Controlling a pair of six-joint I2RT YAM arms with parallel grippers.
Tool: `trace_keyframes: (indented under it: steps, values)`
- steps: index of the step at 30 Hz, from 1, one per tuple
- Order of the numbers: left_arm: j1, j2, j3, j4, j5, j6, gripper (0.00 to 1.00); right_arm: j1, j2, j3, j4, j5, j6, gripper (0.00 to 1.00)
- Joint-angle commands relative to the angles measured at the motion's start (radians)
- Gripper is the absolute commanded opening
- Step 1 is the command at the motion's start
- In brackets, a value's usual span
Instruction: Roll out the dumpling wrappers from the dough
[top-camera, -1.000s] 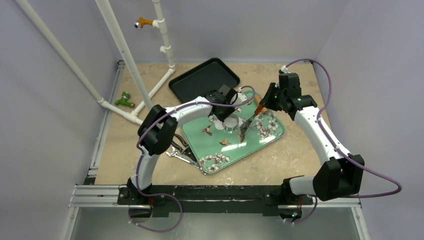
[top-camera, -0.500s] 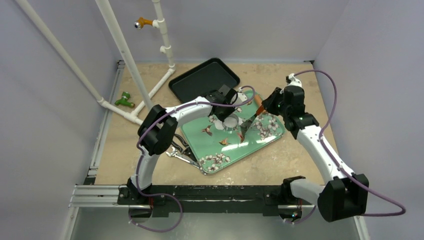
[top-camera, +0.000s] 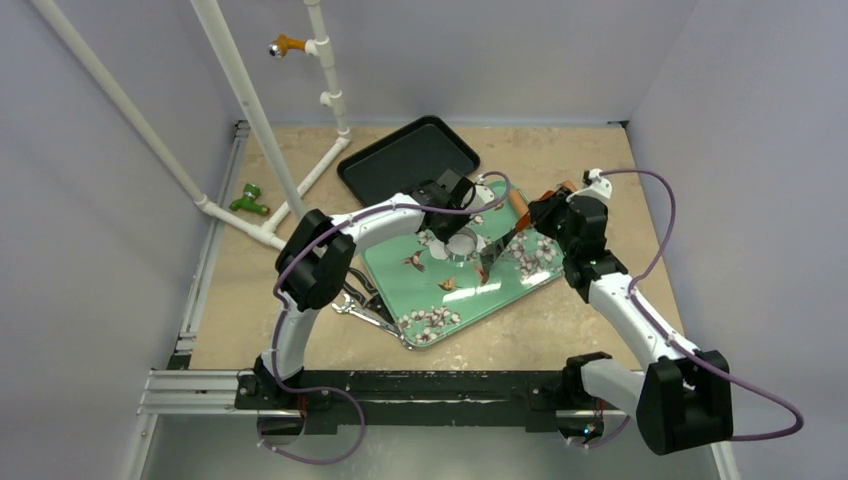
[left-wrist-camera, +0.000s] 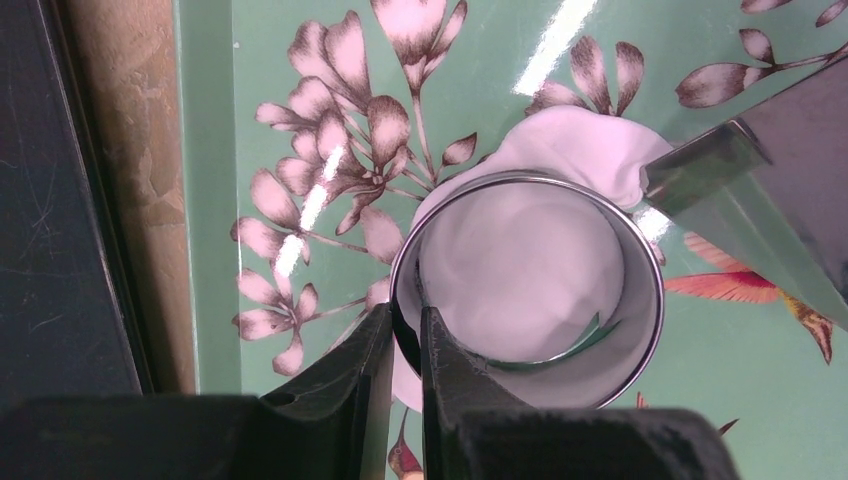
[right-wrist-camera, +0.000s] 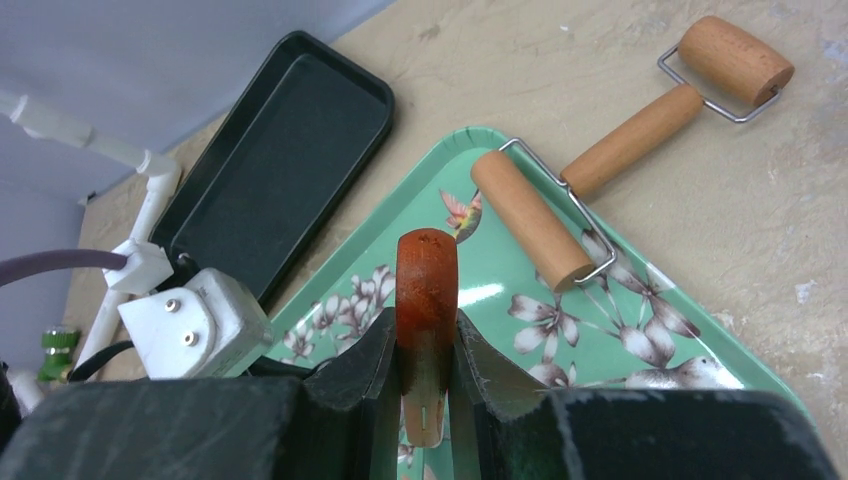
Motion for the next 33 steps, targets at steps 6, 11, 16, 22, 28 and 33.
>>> trace_keyframes:
  steps: [6, 11, 16, 22, 28, 33]
  values:
    - [-0.005, -0.011, -0.038, -0.016, -0.02, 0.056, 0.03, 0.001, 0.076, -0.033, 0.29, 0.101, 0.079, 0.0]
    - [-0.005, -0.013, -0.043, -0.011, -0.022, 0.06, 0.03, 0.001, 0.116, -0.004, 0.342, 0.127, 0.065, 0.0]
    - [-0.008, -0.011, -0.043, -0.009, -0.023, 0.061, 0.03, 0.0, 0.186, 0.029, 0.384, 0.11, 0.062, 0.0]
    - [-0.007, -0.015, -0.047, -0.009, -0.02, 0.061, 0.04, 0.001, 0.232, 0.102, 0.39, 0.086, 0.038, 0.0]
    - [0.003, -0.024, 0.005, -0.085, 0.052, 0.065, 0.3, 0.001, 0.172, 0.092, 0.347, 0.022, 0.009, 0.0]
    - [0.008, -0.026, 0.084, -0.163, 0.135, 0.08, 0.42, 0.0, 0.127, 0.078, 0.282, 0.036, -0.03, 0.0]
